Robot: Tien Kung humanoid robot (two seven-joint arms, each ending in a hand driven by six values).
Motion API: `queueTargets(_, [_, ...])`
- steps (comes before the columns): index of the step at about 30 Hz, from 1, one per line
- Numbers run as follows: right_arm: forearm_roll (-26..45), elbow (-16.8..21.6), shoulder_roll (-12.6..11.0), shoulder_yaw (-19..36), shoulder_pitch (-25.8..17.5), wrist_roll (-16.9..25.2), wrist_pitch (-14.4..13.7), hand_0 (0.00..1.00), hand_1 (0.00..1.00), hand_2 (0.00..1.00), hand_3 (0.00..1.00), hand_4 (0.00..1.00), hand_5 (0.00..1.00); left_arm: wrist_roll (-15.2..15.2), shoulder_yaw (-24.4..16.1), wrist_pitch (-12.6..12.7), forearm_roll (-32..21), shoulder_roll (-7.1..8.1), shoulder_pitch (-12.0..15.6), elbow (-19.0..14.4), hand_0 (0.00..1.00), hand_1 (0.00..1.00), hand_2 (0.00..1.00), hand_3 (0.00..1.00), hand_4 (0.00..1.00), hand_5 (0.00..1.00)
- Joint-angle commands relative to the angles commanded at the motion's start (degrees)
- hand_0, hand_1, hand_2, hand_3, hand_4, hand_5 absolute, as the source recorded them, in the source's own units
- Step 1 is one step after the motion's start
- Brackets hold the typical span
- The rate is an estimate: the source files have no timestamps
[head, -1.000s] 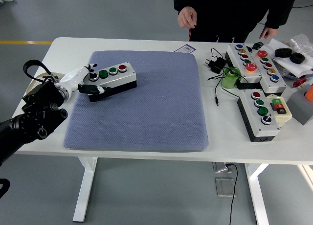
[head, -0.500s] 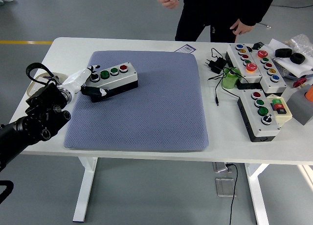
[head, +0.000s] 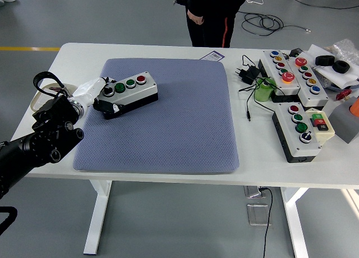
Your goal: Pick up the button,place it on the desk,press the button,press the button
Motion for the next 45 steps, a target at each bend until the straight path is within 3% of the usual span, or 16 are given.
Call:
queueTargets(3, [0.0, 0.0, 0.0, 0.0, 0.0, 0.0, 0.0, 0.642, 0.508, 0.548, 0.592, 0.244, 0.362, 0.1, -0.1, -0.6, -0.2, -0.02, -0.1, -0.1, 0.336, 0.331, 0.314, 0.421, 0.437, 0.002])
queueTargets(4, [0.0, 0.0, 0.0, 0.0, 0.0, 0.0, 0.0, 0.642, 0.508, 0.548, 0.591, 0.244, 0.362, 0.1, -0.2, -0.8, -0.5, -0.01, -0.1, -0.2, 0.188, 0.191, 0.195, 0.319, 0.362, 0.002])
queueTargets(9, [-0.1, 0.0, 0.0, 0.0, 0.0, 0.0, 0.0, 0.642, 0.508, 0.548, 0.591, 0.244, 0.362, -0.1, -0.3, -1.3, -2.0, -0.02, 0.0, -0.1, 0.188, 0.191, 0.195, 0.319, 0.362, 0.002])
queueTargets(10, [-0.1, 0.0, 0.0, 0.0, 0.0, 0.0, 0.0, 0.642, 0.508, 0.548, 0.591, 0.244, 0.362, -0.1, -0.3, -1.4, -2.1, -0.02, 0.0, -0.1, 0.102, 0.125, 0.133, 0.246, 0.321, 0.002])
queueTargets(25, [0.2, 0.0, -0.1, -0.2, -0.5, -0.1, 0.0, 0.642, 0.508, 0.548, 0.591, 0.244, 0.362, -1.5, -1.0, -0.1, -3.0, -0.1, 0.7, -1.6, 0.059, 0.063, 0.085, 0.187, 0.264, 0.002])
queueTargets(38, [0.3, 0.0, -0.2, -0.2, -0.8, -0.1, 0.0, 0.642, 0.508, 0.548, 0.591, 0.244, 0.361, -4.6, -2.2, -0.8, -2.0, 1.17, 1.9, -6.5, 0.057, 0.051, 0.078, 0.185, 0.298, 0.002])
queueTargets(42, [0.3, 0.0, -0.2, -0.1, -0.8, 0.0, 0.0, 0.642, 0.507, 0.548, 0.591, 0.244, 0.362, -6.0, -2.4, -0.6, -1.9, 2.18, 2.3, -9.2, 0.05, 0.05, 0.078, 0.185, 0.289, 0.002])
queueTargets(45, [0.3, 0.0, -0.2, -0.1, -0.6, 0.0, 0.0, 0.642, 0.507, 0.548, 0.591, 0.244, 0.362, -7.3, -2.1, -0.8, -1.7, 3.41, 2.6, -13.2, 0.05, 0.05, 0.078, 0.185, 0.289, 0.002])
